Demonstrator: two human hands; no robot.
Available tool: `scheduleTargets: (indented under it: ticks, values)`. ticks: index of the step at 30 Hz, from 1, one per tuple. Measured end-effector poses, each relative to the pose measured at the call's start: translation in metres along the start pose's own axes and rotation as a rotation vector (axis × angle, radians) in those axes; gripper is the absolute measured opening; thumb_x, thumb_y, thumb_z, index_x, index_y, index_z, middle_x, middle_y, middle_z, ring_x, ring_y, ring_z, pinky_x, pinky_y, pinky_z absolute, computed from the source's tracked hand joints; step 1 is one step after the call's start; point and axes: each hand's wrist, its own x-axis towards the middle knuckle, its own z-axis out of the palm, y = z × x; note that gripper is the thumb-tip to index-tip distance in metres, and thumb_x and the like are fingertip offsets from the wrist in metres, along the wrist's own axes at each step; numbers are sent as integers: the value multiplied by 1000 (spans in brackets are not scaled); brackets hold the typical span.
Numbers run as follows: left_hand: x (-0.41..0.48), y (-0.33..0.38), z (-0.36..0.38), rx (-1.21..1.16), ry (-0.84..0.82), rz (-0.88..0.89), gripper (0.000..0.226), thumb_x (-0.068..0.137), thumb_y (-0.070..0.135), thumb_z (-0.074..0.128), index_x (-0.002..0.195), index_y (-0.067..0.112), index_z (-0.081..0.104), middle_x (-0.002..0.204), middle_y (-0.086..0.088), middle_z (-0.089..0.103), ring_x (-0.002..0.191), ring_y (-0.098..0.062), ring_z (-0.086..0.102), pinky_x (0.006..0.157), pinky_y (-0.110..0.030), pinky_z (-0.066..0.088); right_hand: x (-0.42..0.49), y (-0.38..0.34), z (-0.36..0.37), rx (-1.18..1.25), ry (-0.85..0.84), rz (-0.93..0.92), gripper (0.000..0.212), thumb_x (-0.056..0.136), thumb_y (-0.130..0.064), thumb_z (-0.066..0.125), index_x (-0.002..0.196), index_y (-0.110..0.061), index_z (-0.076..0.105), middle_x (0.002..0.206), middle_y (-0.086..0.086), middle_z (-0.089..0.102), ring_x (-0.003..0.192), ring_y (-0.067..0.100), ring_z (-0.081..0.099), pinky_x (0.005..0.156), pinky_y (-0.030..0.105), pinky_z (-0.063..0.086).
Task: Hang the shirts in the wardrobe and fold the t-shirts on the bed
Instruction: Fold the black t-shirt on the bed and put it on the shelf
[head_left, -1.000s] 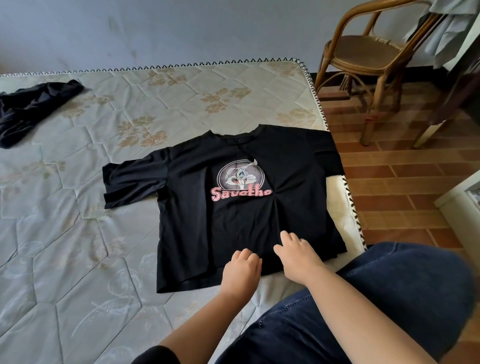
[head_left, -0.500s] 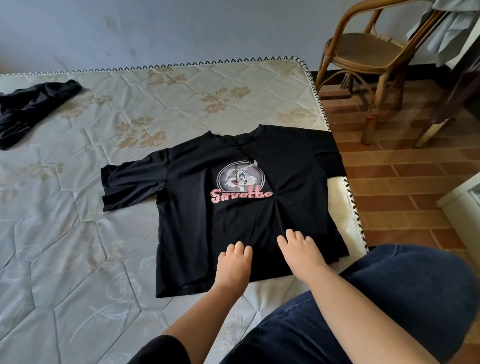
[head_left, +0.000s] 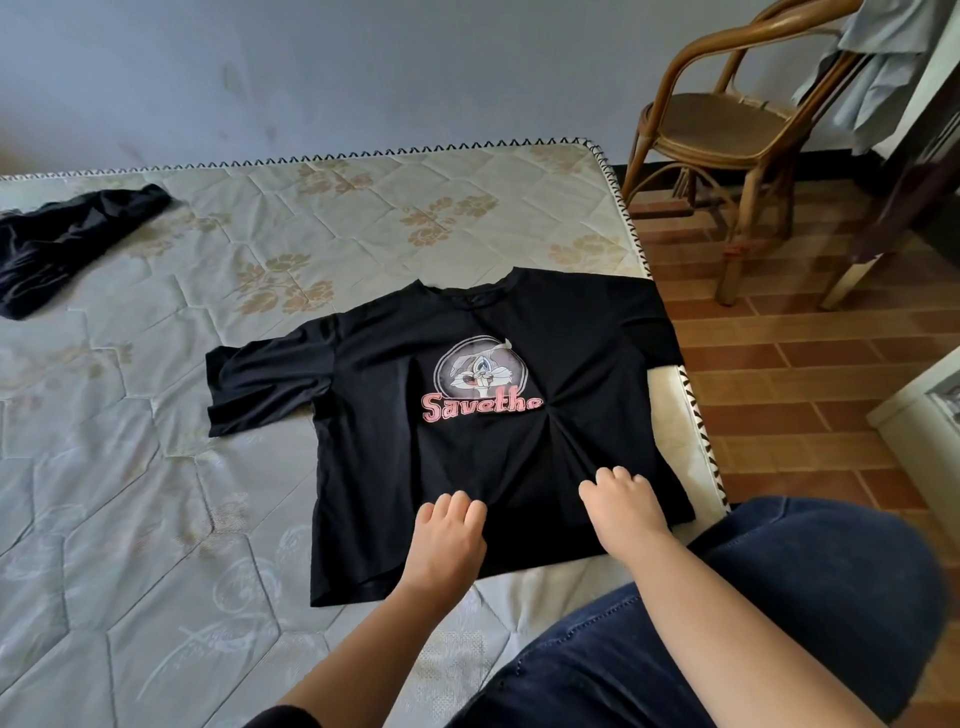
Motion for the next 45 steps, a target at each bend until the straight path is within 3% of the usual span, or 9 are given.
scheduleTargets:
  ticks: [6, 15, 22, 31, 34, 37, 39, 43, 45]
  values:
    - [-13, -32, -3, 94, -173, -227, 50, 20, -7, 77, 58, 12, 50, 57, -4, 45, 47, -23, 44, 44, -29, 32, -1, 0, 3, -20, -51, 51, 32, 88, -1, 48, 117, -14, 52, 122, 7, 51, 115, 25, 47, 94, 33, 38]
    - [-35, -50, -20, 149, 12, -188, 42, 32, -20, 65, 60, 10, 53, 60, -4, 45, 50, -23, 41, 50, -31, 29, -1, -3, 3, -37, -32, 114, 28, 91, -5, 47, 116, -16, 53, 120, 5, 52, 113, 24, 47, 93, 32, 38]
    - [-55, -58, -7, 153, -152, -350, 39, 33, 0, 81, 60, 9, 53, 62, -8, 46, 51, -27, 43, 52, -35, 37, -1, -1, 5, -78, -104, 155, 32, 91, -10, 49, 122, -17, 52, 125, 5, 50, 117, 23, 45, 94, 31, 37]
    - [-74, -85, -10, 136, -175, -476, 39, 34, -10, 74, 61, 6, 51, 59, -9, 44, 49, -27, 45, 52, -38, 40, 0, -2, 7, -93, -115, 161, 32, 91, -10, 49, 121, -18, 52, 125, 4, 50, 117, 22, 45, 95, 32, 37]
    - [-79, -88, -14, 110, -48, -385, 4, 60, 10, 49, 63, 9, 47, 57, -5, 44, 48, -27, 45, 52, -37, 39, 1, -2, 6, -103, -110, 194, 32, 91, -10, 48, 122, -19, 53, 125, 4, 50, 117, 22, 45, 95, 33, 36]
    - [-83, -88, -14, 78, 83, -224, 13, 66, 12, 33, 76, 15, 41, 65, -3, 49, 55, -24, 45, 60, -35, 34, 1, -1, 5, -125, -103, 255, 33, 92, -10, 47, 123, -19, 53, 125, 4, 50, 117, 23, 45, 100, 36, 35]
    - [-84, -86, -15, 65, 142, -187, 12, 70, 12, 34, 80, 17, 37, 68, -3, 51, 59, -23, 42, 63, -33, 29, 1, -1, 5, -131, -110, 274, 34, 91, -11, 48, 124, -18, 52, 126, 5, 49, 118, 24, 45, 101, 38, 34]
    - [-86, -81, -12, 89, 97, -205, 13, 72, 17, 37, 84, 16, 39, 71, -5, 54, 58, -24, 49, 56, -37, 42, 1, -1, 5, -125, -130, 252, 35, 92, -12, 48, 126, -18, 50, 128, 6, 48, 119, 24, 44, 101, 38, 34]
    - [-85, -81, -10, 113, 8, -317, 25, 64, 13, 57, 85, 10, 46, 72, -9, 54, 58, -28, 51, 53, -40, 45, 1, -1, 6, -105, -139, 221, 36, 92, -13, 49, 128, -17, 48, 129, 6, 47, 120, 24, 44, 99, 36, 36]
